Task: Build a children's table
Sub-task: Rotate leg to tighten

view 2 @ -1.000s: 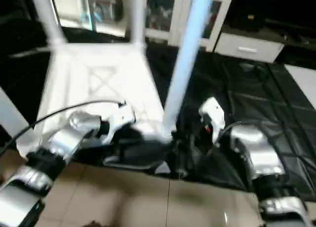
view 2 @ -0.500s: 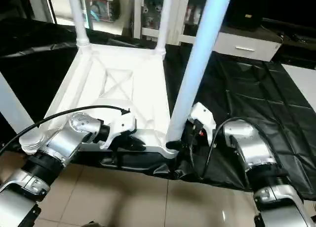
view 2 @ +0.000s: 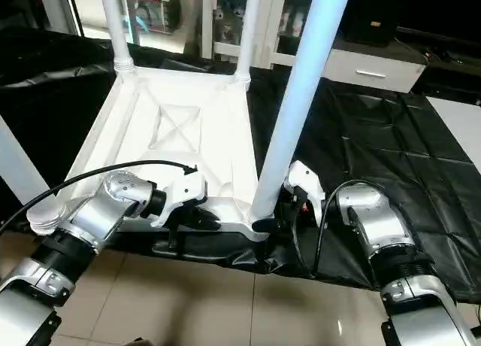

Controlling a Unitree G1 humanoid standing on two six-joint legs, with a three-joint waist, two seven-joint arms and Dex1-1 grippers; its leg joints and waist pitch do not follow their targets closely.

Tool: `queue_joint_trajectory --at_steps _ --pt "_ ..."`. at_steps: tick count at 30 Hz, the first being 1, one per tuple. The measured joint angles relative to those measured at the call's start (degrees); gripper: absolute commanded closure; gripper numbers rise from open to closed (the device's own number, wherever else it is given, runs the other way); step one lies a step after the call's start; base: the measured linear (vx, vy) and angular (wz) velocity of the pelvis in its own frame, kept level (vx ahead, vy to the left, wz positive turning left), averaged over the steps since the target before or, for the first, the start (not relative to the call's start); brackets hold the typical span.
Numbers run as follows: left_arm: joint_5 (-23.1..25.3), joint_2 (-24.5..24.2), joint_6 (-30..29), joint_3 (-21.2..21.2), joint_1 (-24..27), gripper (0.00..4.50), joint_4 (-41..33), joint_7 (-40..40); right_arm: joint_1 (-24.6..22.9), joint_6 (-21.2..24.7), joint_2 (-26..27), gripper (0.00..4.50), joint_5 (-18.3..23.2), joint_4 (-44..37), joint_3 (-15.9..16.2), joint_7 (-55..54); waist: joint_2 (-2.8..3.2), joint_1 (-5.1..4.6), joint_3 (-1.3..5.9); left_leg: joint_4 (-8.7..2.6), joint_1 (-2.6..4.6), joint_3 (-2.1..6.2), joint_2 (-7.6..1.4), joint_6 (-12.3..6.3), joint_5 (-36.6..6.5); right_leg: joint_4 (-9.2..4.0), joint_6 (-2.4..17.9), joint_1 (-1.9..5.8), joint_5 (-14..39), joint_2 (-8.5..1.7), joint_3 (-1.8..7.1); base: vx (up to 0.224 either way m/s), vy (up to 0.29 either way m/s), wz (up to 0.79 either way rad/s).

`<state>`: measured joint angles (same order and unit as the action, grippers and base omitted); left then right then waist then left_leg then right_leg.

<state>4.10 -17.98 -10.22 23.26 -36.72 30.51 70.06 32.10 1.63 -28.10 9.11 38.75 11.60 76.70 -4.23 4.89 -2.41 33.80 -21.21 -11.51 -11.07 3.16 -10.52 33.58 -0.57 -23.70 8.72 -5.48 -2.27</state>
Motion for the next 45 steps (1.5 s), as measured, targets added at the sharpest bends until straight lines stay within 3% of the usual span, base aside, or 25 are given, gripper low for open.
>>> queue_joint_trajectory --at_steps 5,14,18,23,28,29,30,33,39,45 --pt "0.02 -0.07 0.00 -0.04 0.00 4.50 0.00 0.00 0.55 -0.03 0.25 2.04 0.00 0.79 -0.05 0.39 -0.01 -0.06 0.00 0.01 0.00 -0.01 0.00 0.00 0.00 0.00 0.01 0.00 -0.01 0.00 0.00 0.000 0.000 0.00" --pt "0.07 -0.48 -0.77 -0.27 0.17 4.50 -0.48 0.14 0.61 -0.12 1.48 2.36 -0.01 0.96 -0.96 0.05 -0.33 -0.32 0.03 0.01 0.06 0.00 -0.02 0.00 0.00 0.06 0.00 0.00 0.00 0.02 -0.01 0.000 0.000 0.00" --pt "0.62 -0.30 -1.29 -1.08 0.00 4.50 0.63 -2.07 0.59 0.26 3.71 2.39 0.05 3.08 -2.41 -5.03 -0.68 -1.59 0.23 0.06 0.14 0.05 -0.02 0.01 0.00 0.11 -0.07 0.02 0.04 0.04 0.00 0.000 0.000 0.00" --pt "1.56 2.36 -2.78 -1.81 -2.00 4.50 4.54 -6.85 -0.56 1.99 5.98 2.41 -0.08 3.09 -4.42 -12.82 -0.78 -2.23 0.33 0.09 0.21 0.17 0.01 0.01 -0.01 -0.19 -0.12 0.12 0.08 0.04 -0.09 0.000 0.000 0.00" --pt "2.32 9.31 -7.07 -5.25 -6.07 4.50 12.63 -20.55 1.08 4.81 12.00 2.43 -2.64 4.64 -7.75 -32.21 -0.62 -3.42 0.29 0.19 0.24 0.48 0.11 0.01 -0.01 -0.89 -0.13 0.24 0.10 0.03 -0.36 -0.024 0.010 -0.04" --pt "2.37 11.03 -7.14 -6.14 -7.19 4.50 15.05 -24.81 2.31 5.33 14.76 2.44 -2.98 6.15 -8.97 -39.15 -0.50 -3.97 0.23 0.21 0.21 0.64 0.15 0.01 -0.01 -1.16 -0.13 0.23 0.10 0.03 -0.54 -0.058 0.029 -0.14" --pt "2.29 12.78 -7.16 -7.11 -8.68 4.50 17.72 -29.55 3.80 5.38 17.76 2.45 -3.26 7.77 -10.44 -48.21 -0.16 -4.80 0.04 0.21 0.02 1.22 0.21 0.01 -0.01 -1.79 -0.11 0.27 0.12 -0.07 -1.26 -0.058 0.043 -0.21" --pt "2.00 17.05 -6.79 -9.65 -11.59 4.50 23.75 -38.20 6.37 4.37 23.88 2.48 -3.15 11.12 -13.67 -63.81 0.89 -5.45 -0.16 0.06 -0.27 2.23 0.19 0.01 -0.01 -3.41 -0.09 0.57 0.13 -0.75 -3.53 -0.034 0.032 -0.15" --pt "1.70 19.03 -4.92 -11.50 -13.67 4.50 28.10 -42.16 8.81 2.25 26.74 2.50 -5.19 14.28 -14.46 -72.24 1.57 -5.89 -0.56 -0.15 -0.03 1.95 0.31 -0.01 -0.03 -3.68 -0.08 0.84 0.13 -1.78 -4.88 0.000 0.000 0.00" --pt "1.81 18.95 -2.79 -11.50 -14.68 4.50 30.30 -42.15 9.65 0.20 27.24 2.50 -5.27 15.97 -15.13 -73.05 1.57 -5.84 -0.58 -0.26 -0.02 1.83 0.32 -0.01 -0.03 -3.62 -0.08 0.76 0.12 -1.79 -4.74 0.000 0.000 0.00"
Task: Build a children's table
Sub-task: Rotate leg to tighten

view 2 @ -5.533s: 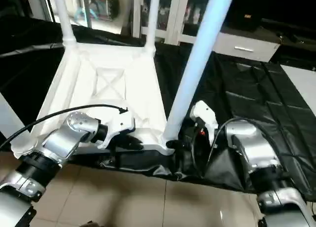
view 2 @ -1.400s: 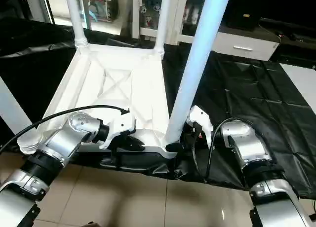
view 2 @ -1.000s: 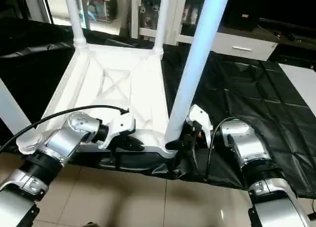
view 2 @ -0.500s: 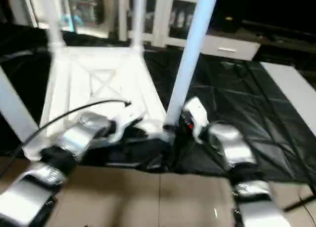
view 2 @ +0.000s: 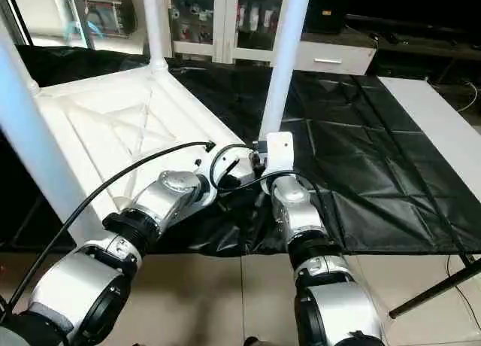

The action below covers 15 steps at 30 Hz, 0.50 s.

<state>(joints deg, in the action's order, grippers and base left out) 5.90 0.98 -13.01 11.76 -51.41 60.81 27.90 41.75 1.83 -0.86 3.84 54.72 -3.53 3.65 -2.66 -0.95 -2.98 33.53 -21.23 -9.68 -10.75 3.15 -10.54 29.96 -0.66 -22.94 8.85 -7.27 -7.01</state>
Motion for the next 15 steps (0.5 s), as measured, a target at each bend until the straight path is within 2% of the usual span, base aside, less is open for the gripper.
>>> queue_joint_trajectory --at_steps 2,4,5,6,7,9,11,12,14,15 --pt "0.10 0.00 0.62 0.00 -0.25 4.50 0.58 0.00 0.00 -0.22 0.00 2.50 0.06 0.01 -0.24 0.03 0.01 0.14 0.00 -0.06 0.00 -0.07 0.01 0.00 0.00 0.08 0.02 -0.07 -0.01 0.00 0.10 0.000 0.000 0.00" --pt "0.31 0.03 1.38 0.01 -0.52 4.50 1.16 0.03 -0.16 -0.44 -0.04 1.81 0.15 -0.25 -0.52 0.07 0.00 0.40 0.00 -0.26 0.02 -0.18 0.01 0.00 0.00 0.09 0.05 -0.15 -0.03 0.00 0.17 0.000 0.000 0.00" --pt "0.49 0.07 1.78 0.03 -0.54 4.50 1.32 0.04 -0.42 -0.61 -0.06 1.81 0.14 -0.56 -0.53 0.08 0.01 0.55 0.00 -0.37 0.04 -0.24 0.01 0.00 0.00 0.10 0.08 -0.18 -0.05 0.00 0.21 0.000 0.000 0.00" --pt "0.65 -0.74 2.56 0.02 -0.75 4.50 1.70 -0.82 -1.11 -0.75 0.56 1.81 0.15 -1.64 -0.28 1.17 -0.05 0.44 -0.03 -0.44 0.10 -0.34 -0.01 0.00 0.00 0.21 0.15 -0.24 -0.09 0.01 0.26 0.000 0.000 0.00" --pt "0.75 -1.45 3.37 -0.02 -1.08 4.50 2.20 -1.57 -2.38 -0.73 0.60 1.62 0.14 -3.09 0.31 2.41 -0.12 0.23 -0.08 -0.45 0.10 -0.35 -0.03 0.00 0.01 0.29 0.20 -0.38 -0.13 0.02 0.25 0.000 0.000 0.00" --pt "1.00 -2.42 4.89 -0.20 -1.60 4.50 3.03 -2.46 -5.70 -0.43 0.54 1.47 -0.07 -4.96 2.00 4.22 -0.06 0.31 -0.17 -0.45 -0.15 -0.29 -0.03 0.01 0.01 0.35 0.48 -0.62 -0.31 0.03 0.19 0.000 0.000 0.00" --pt "1.47 -2.59 5.98 -0.19 -2.08 4.50 3.42 -2.39 -8.12 0.12 -0.58 1.35 -0.31 -6.55 2.53 5.09 -0.03 0.76 -0.19 -0.43 -0.22 -0.53 0.01 0.01 0.03 0.59 1.34 -1.09 -0.92 0.02 0.44 0.026 -0.007 0.01" --pt "1.71 -2.78 6.74 -0.20 -2.32 4.50 3.88 -2.39 -8.72 0.25 -1.15 1.29 -0.52 -7.40 2.74 5.22 -0.05 1.07 -0.20 -0.28 -0.21 -0.85 0.04 0.00 0.04 0.93 1.61 -1.30 -1.76 0.00 0.85 0.051 -0.016 0.01" --pt "1.83 -2.83 8.11 -0.18 -2.82 4.50 4.95 -2.08 -10.08 0.48 -2.16 1.01 -1.14 -11.41 2.94 5.29 -0.02 1.51 -0.20 -0.02 -0.15 -1.14 0.03 0.02 0.03 1.43 1.36 -1.53 -2.38 0.02 1.32 0.025 -0.008 0.01" --pt "1.93 -2.74 8.86 -0.16 -3.11 4.50 5.53 -1.86 -10.76 0.74 -2.78 1.01 -1.40 -13.91 2.94 5.20 0.01 1.79 -0.18 -0.22 -0.08 -1.40 -0.07 0.02 0.03 1.53 1.28 -1.63 -2.42 0.02 1.42 0.058 -0.033 0.06"
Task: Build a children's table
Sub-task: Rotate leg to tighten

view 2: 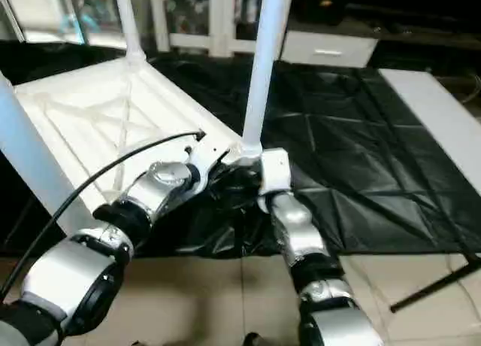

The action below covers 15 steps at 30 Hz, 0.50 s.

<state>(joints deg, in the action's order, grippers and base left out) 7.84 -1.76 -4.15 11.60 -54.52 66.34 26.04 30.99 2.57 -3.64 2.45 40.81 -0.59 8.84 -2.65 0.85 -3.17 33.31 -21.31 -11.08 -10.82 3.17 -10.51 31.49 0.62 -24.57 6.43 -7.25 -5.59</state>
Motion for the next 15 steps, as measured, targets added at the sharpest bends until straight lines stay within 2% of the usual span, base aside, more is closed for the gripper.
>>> queue_joint_trajectory --at_steps 4,5,7,10,15 --pt "0.72 0.55 2.13 0.01 -0.52 4.50 1.09 0.17 -2.14 1.83 -1.30 0.67 -0.36 -5.69 -0.05 -0.10 0.04 1.16 0.03 -0.32 0.08 -0.27 -0.14 -0.02 0.01 0.64 -0.27 -0.40 0.17 0.01 0.09 0.028 -0.016 0.02" --pt "0.71 0.64 2.78 -0.02 -0.63 4.22 1.45 0.47 -2.95 2.45 -1.45 0.61 -0.35 -6.63 -0.04 -0.04 0.10 1.31 0.06 -0.36 0.11 -0.28 -0.18 -0.02 0.01 0.68 -0.43 -0.42 0.27 0.05 0.09 0.000 0.000 0.00" --pt "-0.34 0.84 3.69 -1.17 -0.71 4.05 1.95 1.30 -4.38 3.75 -1.65 0.59 -0.35 -8.03 -0.04 0.15 0.14 1.68 0.08 -0.48 0.11 -0.29 -0.19 -0.05 0.03 0.71 -0.56 -0.47 0.37 0.07 0.08 0.000 0.000 0.00" --pt "-3.81 1.55 8.39 -4.68 -0.54 3.80 2.12 2.08 -6.52 5.96 -1.65 0.59 -0.26 -11.32 0.01 0.43 -0.25 2.24 -0.10 -0.27 -0.23 -0.33 -0.30 -0.29 0.18 0.72 -0.53 -0.74 0.39 0.15 0.09 0.000 0.000 0.00" --pt "-5.93 1.93 9.66 -6.64 -1.23 3.44 1.57 3.78 -8.48 8.27 -1.61 0.59 0.10 -15.84 0.51 0.52 -0.72 2.36 -0.18 -0.07 -0.32 -0.46 -0.19 -0.30 0.06 0.66 -0.51 -0.74 0.39 0.01 0.29 0.000 0.000 0.00"
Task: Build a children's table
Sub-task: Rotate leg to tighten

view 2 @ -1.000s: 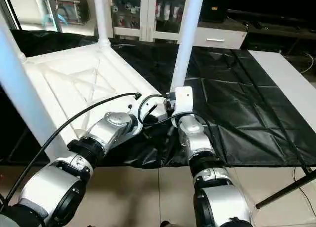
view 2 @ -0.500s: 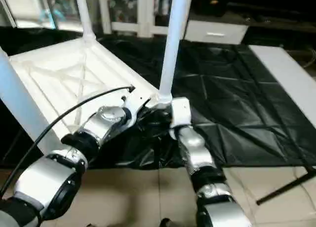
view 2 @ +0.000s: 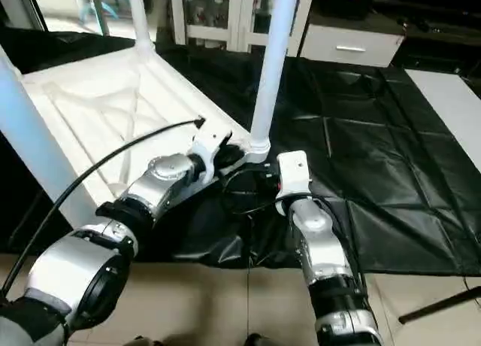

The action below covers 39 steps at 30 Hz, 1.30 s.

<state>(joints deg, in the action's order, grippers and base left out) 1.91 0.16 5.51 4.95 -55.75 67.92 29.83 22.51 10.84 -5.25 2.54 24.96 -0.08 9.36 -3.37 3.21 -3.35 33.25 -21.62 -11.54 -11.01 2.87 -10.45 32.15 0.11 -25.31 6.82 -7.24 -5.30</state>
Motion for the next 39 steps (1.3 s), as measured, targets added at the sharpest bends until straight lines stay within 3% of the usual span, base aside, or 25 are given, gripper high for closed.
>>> queue_joint_trajectory --at_steps 5,10,14,21,30,31,38,39 --pt "-1.24 -1.00 -2.48 -0.10 0.90 3.02 -5.90 4.68 -1.14 1.19 -0.08 0.59 0.31 -2.68 -0.01 0.88 0.00 0.12 0.00 0.13 0.03 0.02 -0.03 0.16 -0.08 0.08 0.02 0.08 -0.02 0.00 0.01 0.000 0.000 0.00" --pt "-1.84 -5.29 -14.34 4.23 9.08 2.64 -21.39 14.05 -4.24 3.40 -3.05 0.59 2.50 -10.17 0.71 6.82 -0.15 0.14 -0.02 0.09 0.16 0.02 -0.07 0.16 -0.08 0.11 0.01 0.18 -0.01 0.03 0.01 0.000 0.000 0.00" --pt "-1.79 -11.74 -27.69 10.60 19.11 2.36 -39.48 20.00 -10.68 9.17 -9.47 0.59 9.45 -21.42 2.99 19.06 -0.45 0.38 -0.15 0.09 0.20 0.03 -0.15 0.17 -0.09 0.15 -0.05 0.22 0.04 0.09 0.00 0.000 0.000 0.00" --pt "2.07 -15.15 -35.59 13.81 23.69 1.80 -51.41 20.75 -17.44 16.55 -18.65 0.59 13.82 -33.62 4.85 29.30 -0.47 0.32 -0.12 0.29 0.36 0.05 -0.10 0.38 -0.17 0.18 -0.45 0.58 0.28 0.12 0.28 0.000 0.000 0.00" --pt "5.20 -13.27 -35.38 14.15 22.15 1.14 -47.80 11.83 -20.21 20.13 -19.58 0.59 15.14 -37.56 5.05 29.67 -0.48 -0.29 -0.12 0.39 0.26 0.21 -0.06 0.39 -0.17 0.18 -0.48 0.49 0.29 0.25 0.38 0.000 0.000 0.00" --pt "5.64 -12.98 -34.98 14.16 21.27 0.92 -46.13 10.30 -20.19 20.37 -19.35 0.59 15.18 -38.03 5.03 29.09 -0.48 -0.34 -0.12 0.40 0.25 0.26 -0.06 0.39 -0.17 0.17 -0.48 0.48 0.29 0.27 0.37 0.000 0.000 0.00" --pt "9.13 -12.13 -31.55 13.93 16.38 0.47 -37.49 2.96 -20.15 22.10 -18.87 0.59 15.18 -38.47 4.95 27.94 -0.55 -0.72 -0.11 0.55 0.11 0.47 -0.07 0.38 -0.15 0.09 -0.49 0.47 0.29 0.33 0.28 0.000 0.000 0.00" --pt "9.53 -11.25 -29.29 14.02 14.48 0.38 -33.25 1.02 -20.12 22.34 -18.94 0.59 15.10 -38.45 4.94 27.86 -0.61 -0.65 -0.12 0.67 0.00 0.53 -0.07 0.38 -0.15 0.09 -0.49 0.47 0.29 0.33 0.26 0.000 0.000 0.00"
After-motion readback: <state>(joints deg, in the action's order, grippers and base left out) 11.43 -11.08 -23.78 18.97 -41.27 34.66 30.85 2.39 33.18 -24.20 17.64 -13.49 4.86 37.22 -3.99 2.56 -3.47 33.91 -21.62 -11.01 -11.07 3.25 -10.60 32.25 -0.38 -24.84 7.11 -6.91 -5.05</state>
